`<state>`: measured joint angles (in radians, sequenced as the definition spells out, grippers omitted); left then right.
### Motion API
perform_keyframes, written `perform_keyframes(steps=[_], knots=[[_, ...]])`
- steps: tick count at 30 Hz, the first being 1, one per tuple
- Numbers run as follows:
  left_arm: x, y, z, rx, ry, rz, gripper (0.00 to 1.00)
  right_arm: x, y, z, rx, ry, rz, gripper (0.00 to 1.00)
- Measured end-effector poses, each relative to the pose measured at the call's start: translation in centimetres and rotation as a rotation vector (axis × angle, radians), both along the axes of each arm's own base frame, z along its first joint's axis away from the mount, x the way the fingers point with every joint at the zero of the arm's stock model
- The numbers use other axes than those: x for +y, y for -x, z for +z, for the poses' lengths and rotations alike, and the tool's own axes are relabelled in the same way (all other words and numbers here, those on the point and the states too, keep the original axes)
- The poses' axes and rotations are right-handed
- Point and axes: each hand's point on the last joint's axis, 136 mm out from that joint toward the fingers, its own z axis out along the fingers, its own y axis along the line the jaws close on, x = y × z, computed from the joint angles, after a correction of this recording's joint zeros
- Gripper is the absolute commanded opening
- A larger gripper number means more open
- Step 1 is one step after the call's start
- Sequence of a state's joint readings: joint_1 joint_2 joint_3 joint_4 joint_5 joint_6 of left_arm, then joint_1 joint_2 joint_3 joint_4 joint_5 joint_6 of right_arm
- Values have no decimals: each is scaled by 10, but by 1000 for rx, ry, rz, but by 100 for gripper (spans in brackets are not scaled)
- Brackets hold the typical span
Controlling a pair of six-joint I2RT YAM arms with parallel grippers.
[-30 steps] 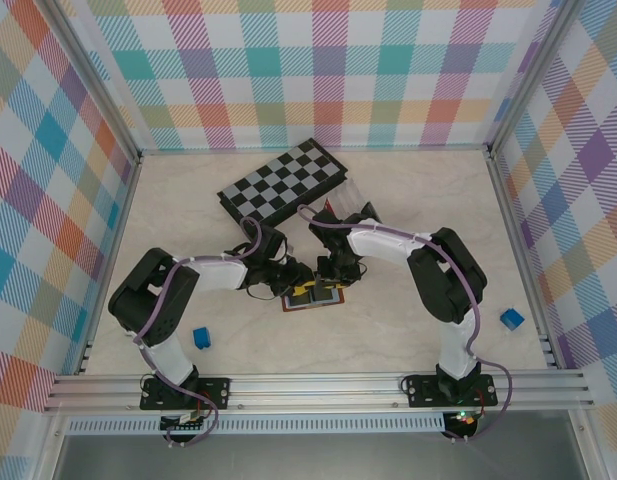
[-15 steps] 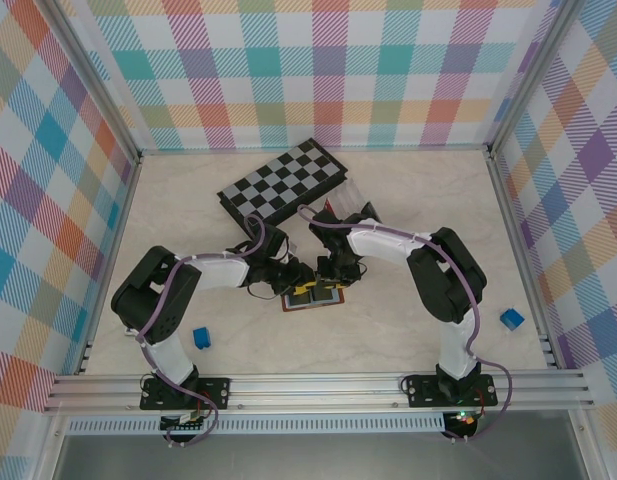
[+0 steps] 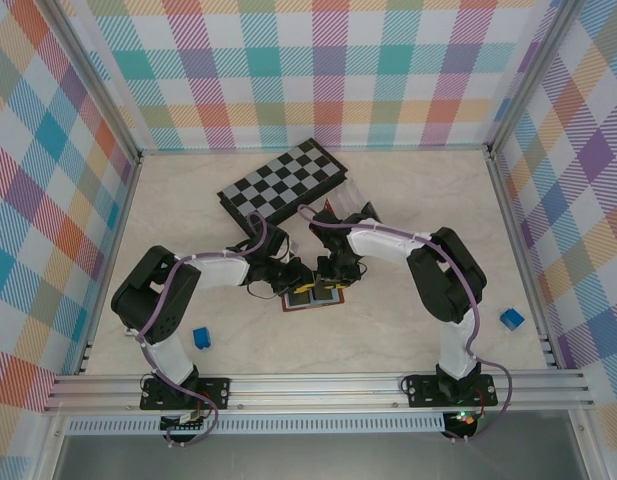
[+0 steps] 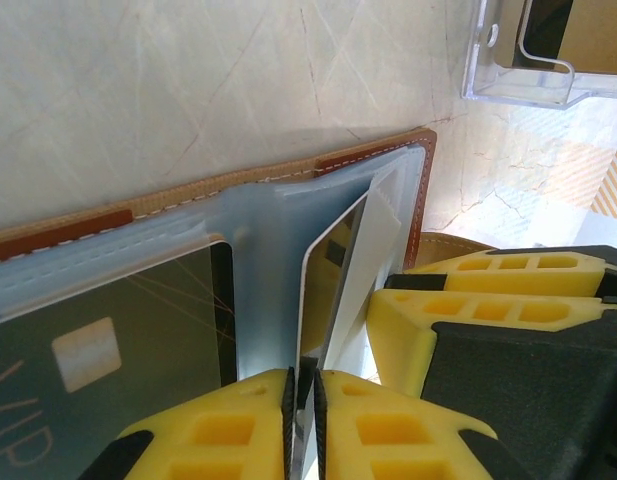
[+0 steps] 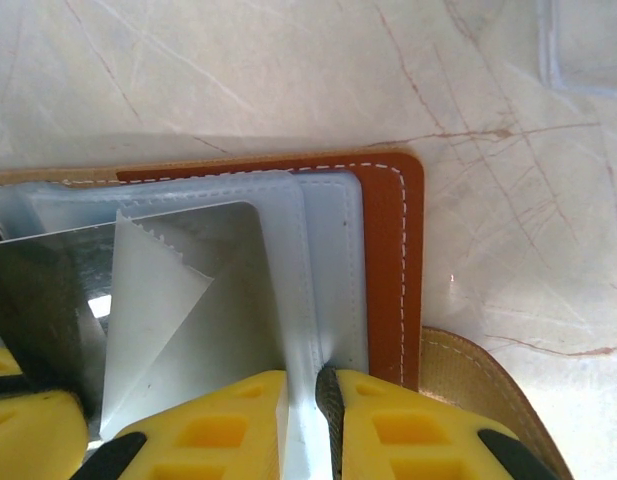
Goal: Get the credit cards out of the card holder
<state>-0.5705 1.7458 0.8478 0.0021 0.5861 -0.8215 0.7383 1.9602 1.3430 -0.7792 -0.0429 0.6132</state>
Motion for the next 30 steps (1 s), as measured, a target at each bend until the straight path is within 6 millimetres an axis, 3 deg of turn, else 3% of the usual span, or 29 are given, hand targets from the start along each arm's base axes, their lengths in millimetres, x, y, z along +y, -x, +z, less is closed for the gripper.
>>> perform_keyframes(steps=[9,18,25,30], knots=[[1,-1,0,-5,-1,-1,0,0,0,0,0,0,0,19],[8,-1,10,-47,-25,-13,0,0,0,-2,-2,-6,-5,18],[40,-3,46,-134,-71,25,0,1,0,0,-12,-25,-9,20],[64,-1,71,-178,-96,63,0,8,0,5,-16,-66,-8,29]])
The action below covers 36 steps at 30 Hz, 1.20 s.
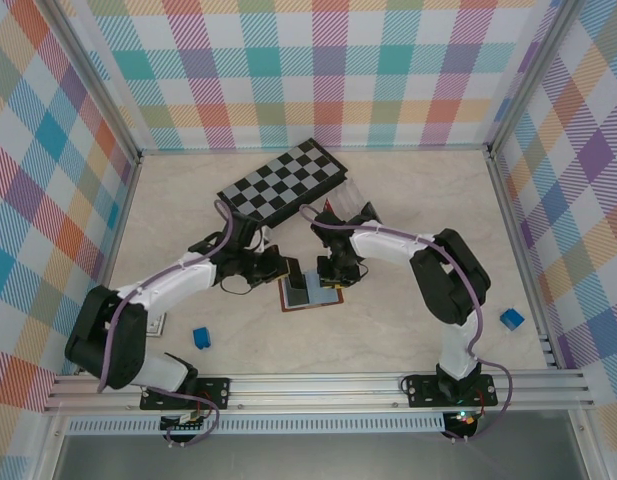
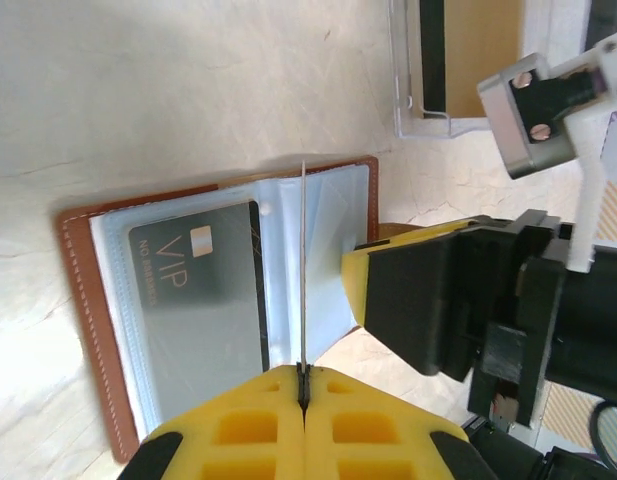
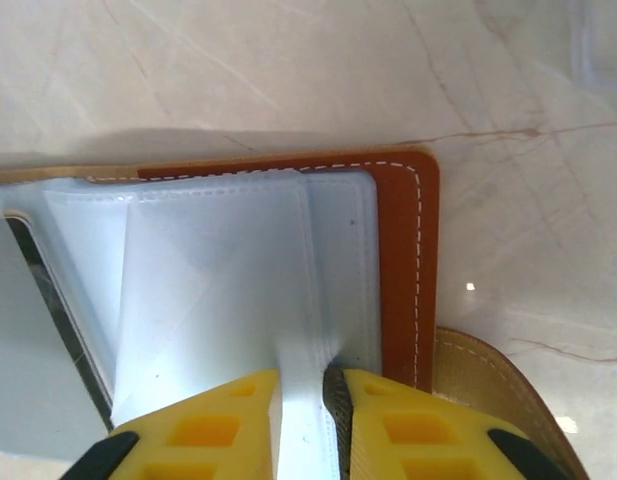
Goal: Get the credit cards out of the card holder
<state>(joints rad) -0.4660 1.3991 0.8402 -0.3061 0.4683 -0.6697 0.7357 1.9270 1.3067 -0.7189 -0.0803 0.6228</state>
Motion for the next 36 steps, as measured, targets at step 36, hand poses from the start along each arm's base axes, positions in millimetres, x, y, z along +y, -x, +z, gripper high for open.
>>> perform_keyframes(steps=[36], knots=[[-40,-26,172,-233,572,-4,0,-2,-39,217,-187,-1008,-191,59]])
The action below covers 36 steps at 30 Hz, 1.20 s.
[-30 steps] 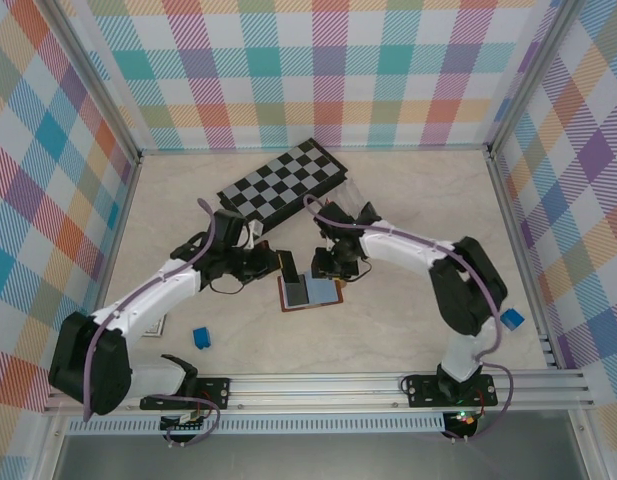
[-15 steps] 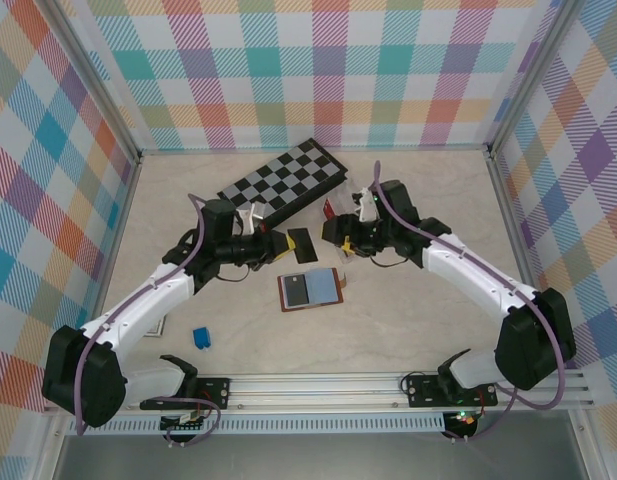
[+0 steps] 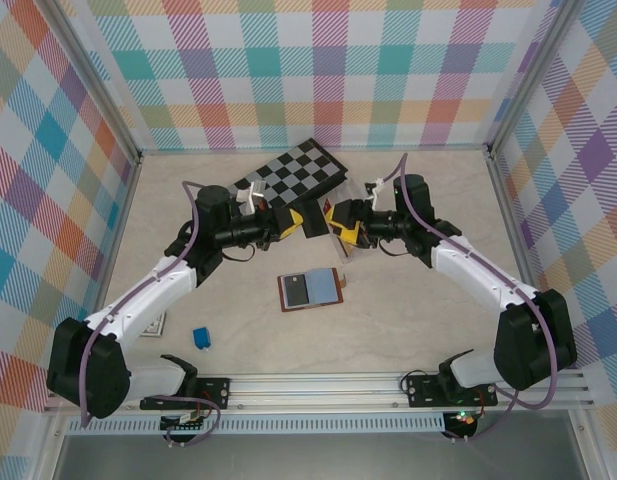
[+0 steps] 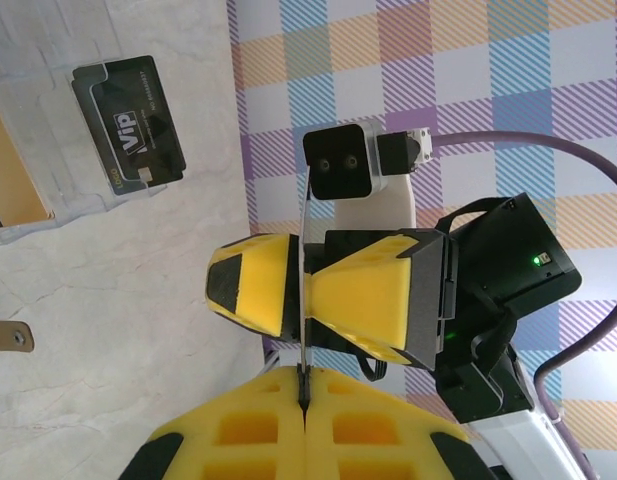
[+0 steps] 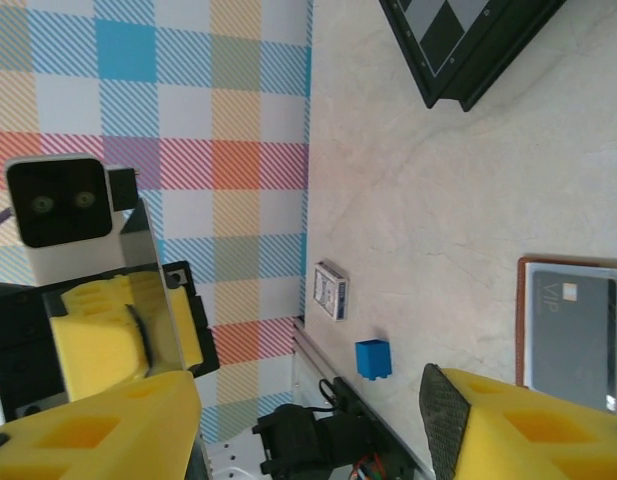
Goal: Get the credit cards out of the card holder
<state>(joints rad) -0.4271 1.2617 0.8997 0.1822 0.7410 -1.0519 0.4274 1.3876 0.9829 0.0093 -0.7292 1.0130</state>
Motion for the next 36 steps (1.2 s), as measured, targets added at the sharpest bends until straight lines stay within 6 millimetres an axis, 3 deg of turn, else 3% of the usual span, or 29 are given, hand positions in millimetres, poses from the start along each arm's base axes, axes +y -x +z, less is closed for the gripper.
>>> perform_keyframes(steps=[12,25,33,36], knots=[[1,-3,-3,11,-2,10,0,-1,0,3,5,-9,-14,54],[1,-6,-13,39,-23,23,0,-2,8,9,-4,-28,6,60],[-1,-10,-12,47,-5,25,0,7,13,16,-7,-79,71,55],[-1,-12,-11,48,6,27,0,9,14,18,-6,-94,86,49]])
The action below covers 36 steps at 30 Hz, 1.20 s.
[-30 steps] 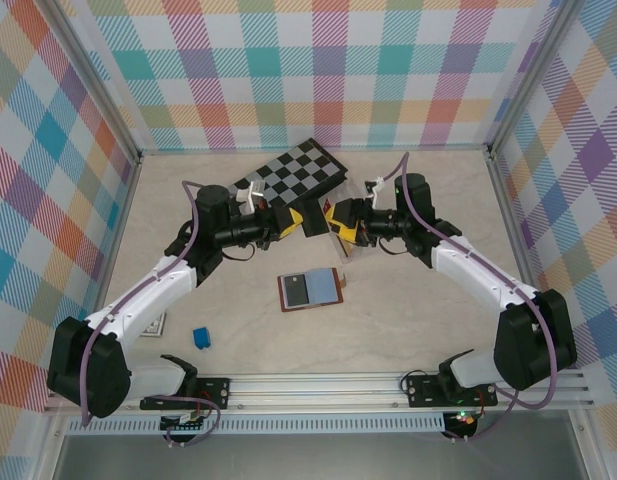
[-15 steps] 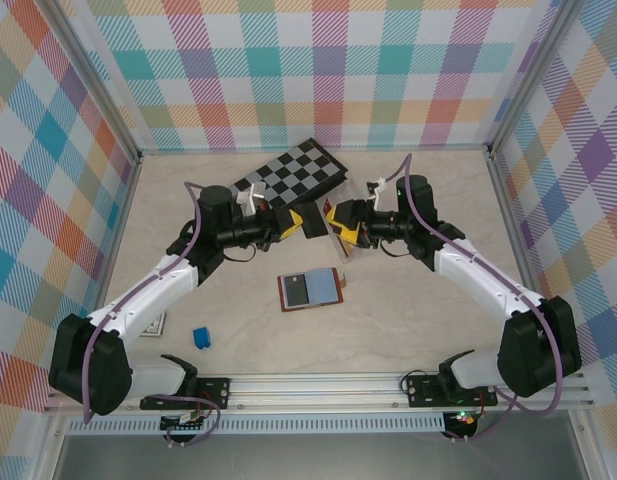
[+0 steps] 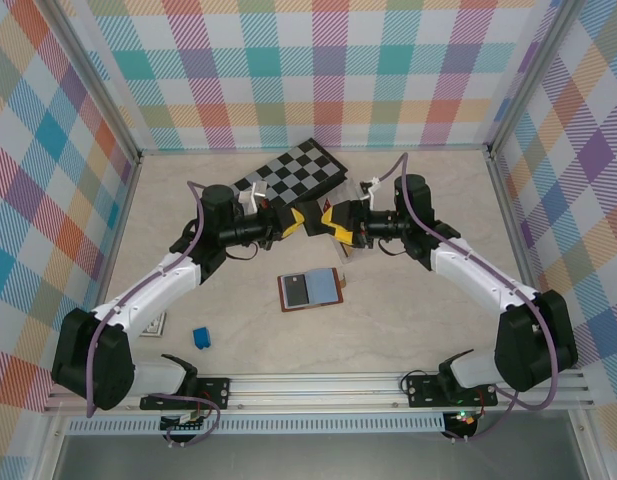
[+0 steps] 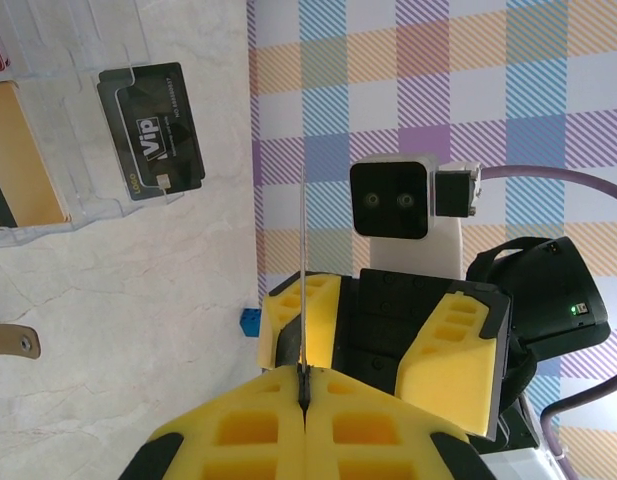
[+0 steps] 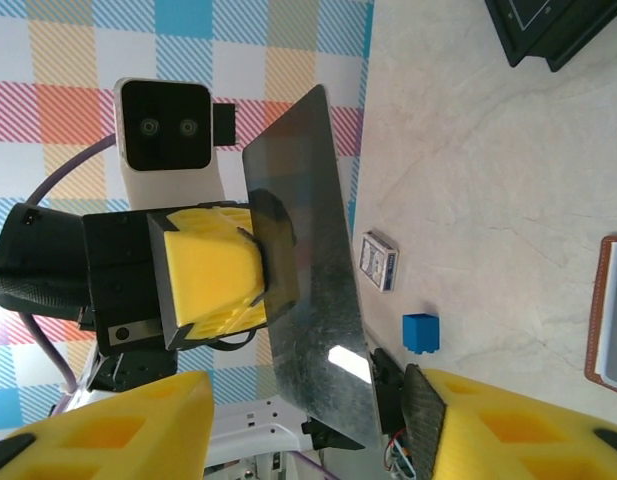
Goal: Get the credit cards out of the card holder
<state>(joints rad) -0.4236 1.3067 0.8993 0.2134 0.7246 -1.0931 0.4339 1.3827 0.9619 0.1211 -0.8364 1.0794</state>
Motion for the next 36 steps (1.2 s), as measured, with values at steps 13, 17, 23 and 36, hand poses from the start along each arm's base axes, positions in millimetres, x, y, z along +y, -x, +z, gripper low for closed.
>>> perform_keyframes(steps=[13,17,23,36], knots=[[2,0,-7,30,-18,10,24,0,1,-5,16,34,0,0],[14,1,-35,91,-131,70,51,-5,-4,-5,-10,122,-34,0],[51,6,-76,177,-397,191,91,-31,-18,-14,-124,377,-118,0],[111,32,-120,263,-758,285,100,-110,-42,-57,-446,992,-110,0]])
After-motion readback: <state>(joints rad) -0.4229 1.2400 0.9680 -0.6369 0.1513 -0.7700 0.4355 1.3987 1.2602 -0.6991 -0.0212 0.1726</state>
